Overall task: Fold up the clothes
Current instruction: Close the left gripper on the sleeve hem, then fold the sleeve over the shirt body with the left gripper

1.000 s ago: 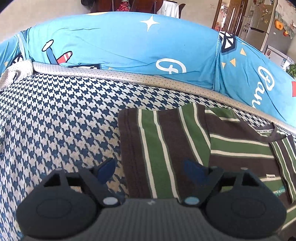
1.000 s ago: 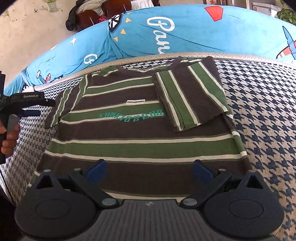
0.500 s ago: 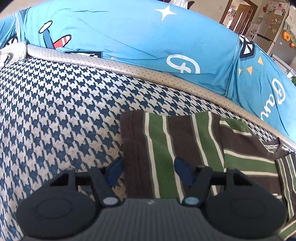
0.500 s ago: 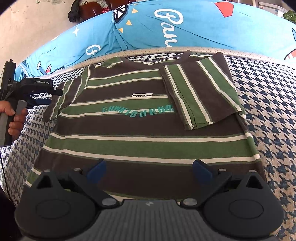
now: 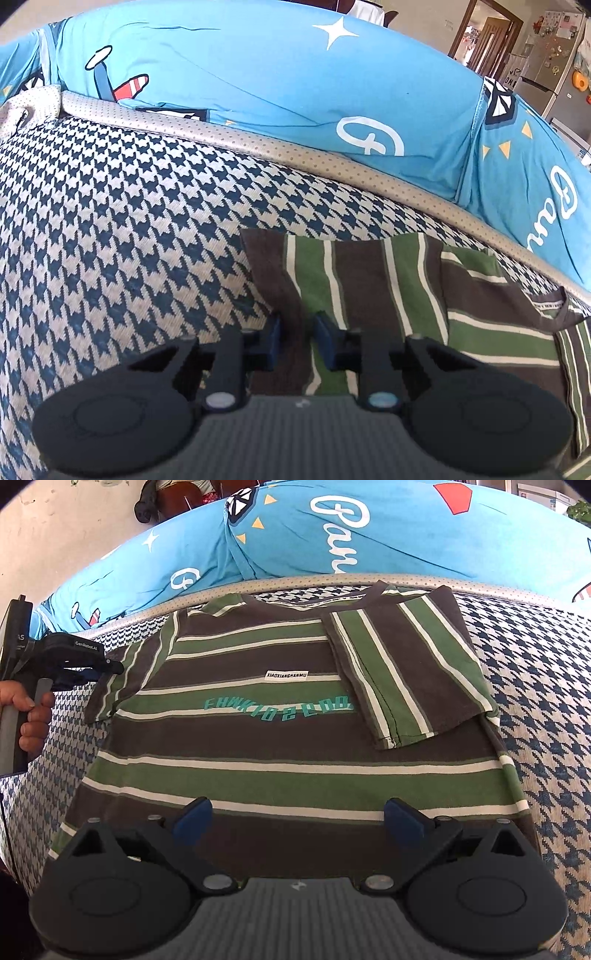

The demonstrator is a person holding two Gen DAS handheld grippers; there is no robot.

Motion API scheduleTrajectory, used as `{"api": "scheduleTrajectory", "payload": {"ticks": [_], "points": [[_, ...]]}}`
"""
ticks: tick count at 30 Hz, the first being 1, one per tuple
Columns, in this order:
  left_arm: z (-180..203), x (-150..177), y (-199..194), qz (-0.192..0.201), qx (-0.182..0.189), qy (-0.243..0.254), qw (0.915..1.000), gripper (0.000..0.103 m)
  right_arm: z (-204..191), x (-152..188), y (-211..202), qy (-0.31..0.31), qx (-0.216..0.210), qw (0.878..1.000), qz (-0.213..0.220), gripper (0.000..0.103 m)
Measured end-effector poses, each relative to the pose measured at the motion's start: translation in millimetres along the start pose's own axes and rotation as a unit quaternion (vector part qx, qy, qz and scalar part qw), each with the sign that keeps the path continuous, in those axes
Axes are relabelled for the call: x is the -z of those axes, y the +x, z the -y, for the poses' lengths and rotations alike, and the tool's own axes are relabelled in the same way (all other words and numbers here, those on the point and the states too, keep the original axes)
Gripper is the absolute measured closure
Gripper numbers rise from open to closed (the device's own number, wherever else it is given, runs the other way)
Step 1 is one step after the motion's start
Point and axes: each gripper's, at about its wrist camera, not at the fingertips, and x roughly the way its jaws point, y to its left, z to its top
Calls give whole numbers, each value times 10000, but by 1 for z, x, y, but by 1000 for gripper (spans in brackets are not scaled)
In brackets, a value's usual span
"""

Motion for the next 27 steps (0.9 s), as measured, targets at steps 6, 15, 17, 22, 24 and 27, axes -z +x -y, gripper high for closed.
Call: {"api": "scheduleTrajectory", "payload": {"ticks": [6,15,17,22,24,27], "points": [[12,2,-6,131,116,22,9998,92,1,0,-1,18,32,10000,9,3],[71,10,-26,354,991,428,9935,92,5,0,-2,94,68,9999,45,3],[91,18,-30,353,1292,583,9893,92,6,1,-3,119,75,9999,50,3],[136,46,-27,72,1995,978,9750,90,10,2,-5,160,80,9998,63,3],[148,54,-24,-55,2125,1100,9709,80,11,2,-6,175,89,9998,65,3],[150,59,-25,-56,2192,1097,9695,61,11,2,-7,199,83,9997,69,3]]}}
